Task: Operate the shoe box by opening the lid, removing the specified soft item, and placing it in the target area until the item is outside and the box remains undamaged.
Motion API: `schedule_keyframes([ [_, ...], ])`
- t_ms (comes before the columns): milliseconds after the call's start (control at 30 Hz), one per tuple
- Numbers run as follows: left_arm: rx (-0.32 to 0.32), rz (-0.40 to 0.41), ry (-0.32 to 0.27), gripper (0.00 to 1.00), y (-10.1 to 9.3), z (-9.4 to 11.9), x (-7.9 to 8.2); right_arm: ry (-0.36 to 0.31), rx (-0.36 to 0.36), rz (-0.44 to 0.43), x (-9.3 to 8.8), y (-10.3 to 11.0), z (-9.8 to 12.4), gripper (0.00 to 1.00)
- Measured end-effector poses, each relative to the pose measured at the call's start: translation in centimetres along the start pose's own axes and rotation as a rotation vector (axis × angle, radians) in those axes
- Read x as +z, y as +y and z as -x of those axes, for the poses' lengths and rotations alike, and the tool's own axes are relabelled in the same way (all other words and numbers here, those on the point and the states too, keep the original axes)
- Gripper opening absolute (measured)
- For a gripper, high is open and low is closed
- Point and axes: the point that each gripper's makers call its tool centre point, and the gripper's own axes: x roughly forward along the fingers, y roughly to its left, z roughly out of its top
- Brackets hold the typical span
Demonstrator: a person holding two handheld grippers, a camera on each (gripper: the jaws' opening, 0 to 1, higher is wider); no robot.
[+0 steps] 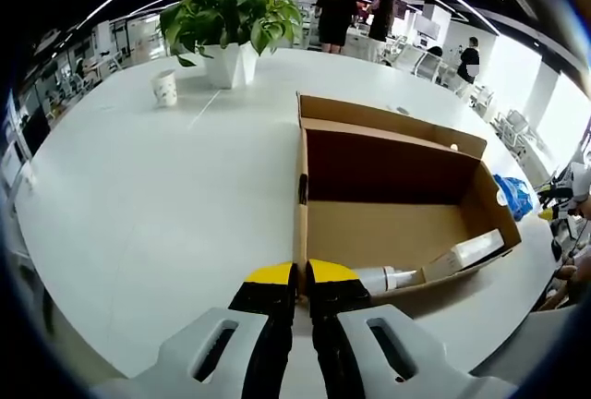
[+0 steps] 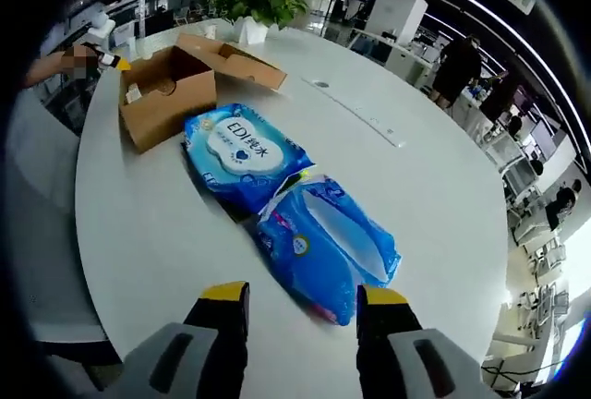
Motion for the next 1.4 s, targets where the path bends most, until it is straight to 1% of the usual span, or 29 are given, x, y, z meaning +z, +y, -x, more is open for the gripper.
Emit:
schedule_keyframes([
  [167,0.001,0.004,0.006,0.02,0.1,-0.1,0.0,-0.006,0.035,0.025,1.5,1.1,0.0,0.45],
  [300,0.002,0.002,0.009,0.02,0.1,-0.1,0.0,-0.033,0.069,0.032,3.3,2.4,-0.1,0.46],
  [400,0.002,0.003,0.009,0.02,0.1,-0.1,0.0,-0.052,0.095,0.078,4.8,3.7,0.0,0.46],
  [600,0.004,-0.002,0.010,0.02,0.1,-0.1,0.0,-0.085,0.115,0.104,7.0,4.8,0.0,0.46],
  [767,0.004,-0.003,0.010,0.02,0.1,-0.2,0.0,-0.116,0.157,0.132,9.2,6.6,-0.1,0.46],
  [900,0.003,-0.003,0.007,0.02,0.1,-0.2,0.0,-0.151,0.194,0.170,11.1,8.1,-0.1,0.43],
  [1067,0.002,-0.001,0.007,0.02,0.1,-0.2,0.0,-0.184,0.233,0.205,13.1,9.7,-0.3,0.43],
  [1100,0.002,0.000,0.006,0.02,0.1,-0.2,0.0,-0.187,0.237,0.209,13.2,9.9,-0.4,0.43],
  [1133,0.002,0.001,0.006,0.02,0.1,-0.2,0.0,-0.203,0.249,0.226,13.9,10.4,-0.5,0.42],
  [1167,0.002,0.002,0.006,0.02,0.1,-0.2,0.0,-0.206,0.252,0.230,14.1,10.5,-0.5,0.41],
  [1233,0.002,0.003,0.005,0.02,0.1,-0.1,0.0,-0.219,0.264,0.253,15.0,11.1,-0.7,0.38],
  [1300,0.002,0.004,0.004,0.02,0.1,-0.1,0.0,-0.228,0.279,0.263,15.8,11.7,-0.8,0.38],
  [1400,0.002,0.002,0.004,0.02,0.1,-0.1,0.0,-0.238,0.298,0.282,16.5,12.5,-1.1,0.39],
])
